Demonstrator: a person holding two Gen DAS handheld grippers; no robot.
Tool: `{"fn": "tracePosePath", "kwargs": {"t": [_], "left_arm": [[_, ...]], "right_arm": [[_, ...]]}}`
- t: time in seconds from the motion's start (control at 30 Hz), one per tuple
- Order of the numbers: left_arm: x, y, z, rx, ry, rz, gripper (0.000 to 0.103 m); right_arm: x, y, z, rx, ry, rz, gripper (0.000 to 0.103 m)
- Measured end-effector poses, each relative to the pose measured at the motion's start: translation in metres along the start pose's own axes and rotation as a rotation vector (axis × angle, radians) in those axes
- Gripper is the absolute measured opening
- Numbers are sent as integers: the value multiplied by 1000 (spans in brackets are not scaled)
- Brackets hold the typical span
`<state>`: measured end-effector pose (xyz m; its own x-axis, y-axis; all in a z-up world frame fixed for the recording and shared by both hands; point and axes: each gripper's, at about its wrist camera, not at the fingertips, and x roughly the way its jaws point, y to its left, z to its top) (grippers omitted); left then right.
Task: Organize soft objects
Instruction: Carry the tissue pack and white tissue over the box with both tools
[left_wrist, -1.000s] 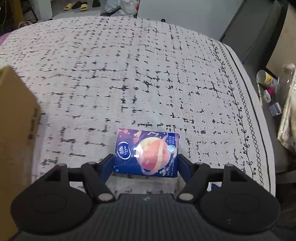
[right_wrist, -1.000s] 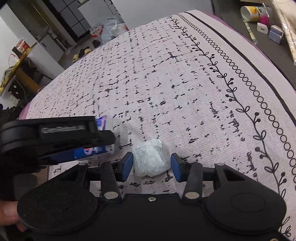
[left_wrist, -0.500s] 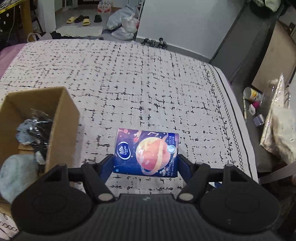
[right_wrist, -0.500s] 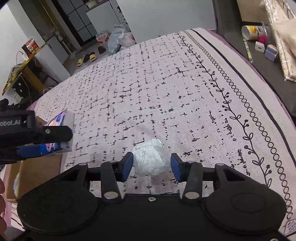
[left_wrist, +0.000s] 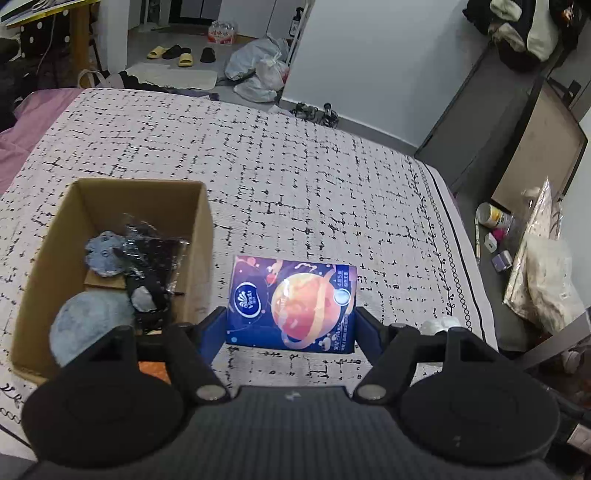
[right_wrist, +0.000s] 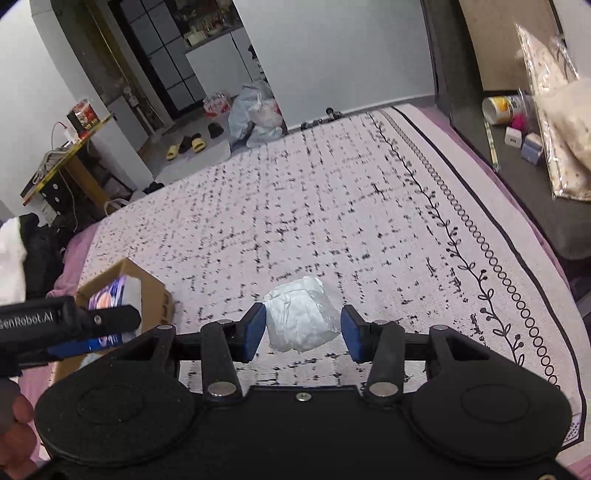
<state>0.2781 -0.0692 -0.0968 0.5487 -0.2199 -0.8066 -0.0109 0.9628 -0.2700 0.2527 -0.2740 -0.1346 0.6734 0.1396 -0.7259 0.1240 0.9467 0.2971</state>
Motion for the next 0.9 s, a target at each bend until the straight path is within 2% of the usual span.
{"fn": "tracePosePath", "kwargs": {"t": [0.5, 0.9], "left_arm": [[-43, 45, -1, -40, -78, -25, 71], [-57, 86, 0, -97, -101, -17, 71]], "right_arm": [[-22, 49, -2, -51, -57, 18, 44], [-22, 87, -4, -96, -68, 53, 44]]}}
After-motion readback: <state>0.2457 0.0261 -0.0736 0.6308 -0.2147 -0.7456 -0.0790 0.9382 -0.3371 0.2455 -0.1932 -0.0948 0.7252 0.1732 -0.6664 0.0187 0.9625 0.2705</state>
